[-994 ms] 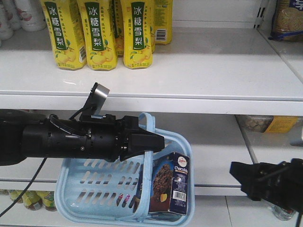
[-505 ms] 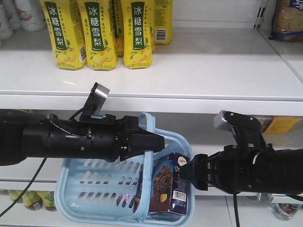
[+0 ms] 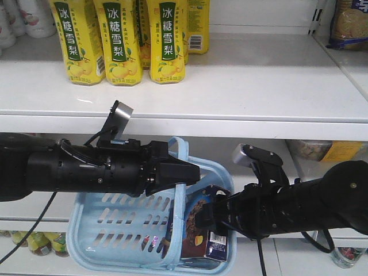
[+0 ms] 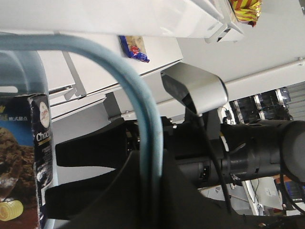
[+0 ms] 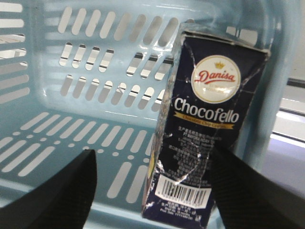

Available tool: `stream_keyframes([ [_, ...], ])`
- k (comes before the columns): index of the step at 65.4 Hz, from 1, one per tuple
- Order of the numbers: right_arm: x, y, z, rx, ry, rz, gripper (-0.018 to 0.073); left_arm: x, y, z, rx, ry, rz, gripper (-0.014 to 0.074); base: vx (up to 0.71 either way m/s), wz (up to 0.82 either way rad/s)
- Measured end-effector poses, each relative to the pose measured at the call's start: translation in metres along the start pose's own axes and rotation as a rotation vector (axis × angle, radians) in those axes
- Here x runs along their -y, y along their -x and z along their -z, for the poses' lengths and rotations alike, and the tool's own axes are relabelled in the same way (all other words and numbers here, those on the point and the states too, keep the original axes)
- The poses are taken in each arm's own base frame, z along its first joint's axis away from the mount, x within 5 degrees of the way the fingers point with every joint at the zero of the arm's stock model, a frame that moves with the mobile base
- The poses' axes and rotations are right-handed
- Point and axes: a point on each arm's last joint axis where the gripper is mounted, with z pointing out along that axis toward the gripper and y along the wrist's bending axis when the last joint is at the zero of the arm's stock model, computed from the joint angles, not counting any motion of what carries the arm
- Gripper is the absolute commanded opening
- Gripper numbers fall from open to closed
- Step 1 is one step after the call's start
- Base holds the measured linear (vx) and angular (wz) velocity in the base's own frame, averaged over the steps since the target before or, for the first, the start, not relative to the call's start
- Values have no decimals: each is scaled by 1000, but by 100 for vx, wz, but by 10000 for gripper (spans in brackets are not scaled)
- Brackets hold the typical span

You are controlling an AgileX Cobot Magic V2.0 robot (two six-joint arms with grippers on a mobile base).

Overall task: Left arm holds basket, right arm returns cookies
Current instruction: 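Reach the right gripper into the basket toward the Chocofello cookie box, then close the right gripper on the Chocofello box and lift it from the basket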

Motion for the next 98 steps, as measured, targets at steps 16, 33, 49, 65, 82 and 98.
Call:
stream_keyframes([
  [16, 3, 1, -7, -2, -6, -7, 473, 0, 0, 0, 0, 0, 0, -3, 0, 0],
  [33, 5, 3, -8, 19, -19, -10, 473, 0, 0, 0, 0, 0, 0, -3, 0, 0],
  [49, 10, 2, -19, -9, -36, -26, 473, 0, 0, 0, 0, 0, 0, -3, 0, 0],
  [65, 10, 3, -22, -3, -20, -22, 473, 0, 0, 0, 0, 0, 0, -3, 0, 0],
  [82, 11, 9, -34, -17, -19, -34, 464, 0, 0, 0, 0, 0, -1, -3, 0, 0],
  [98, 14, 14, -47, -39, -29, -46, 390, 0, 0, 0, 1, -1, 0, -3, 0, 0],
])
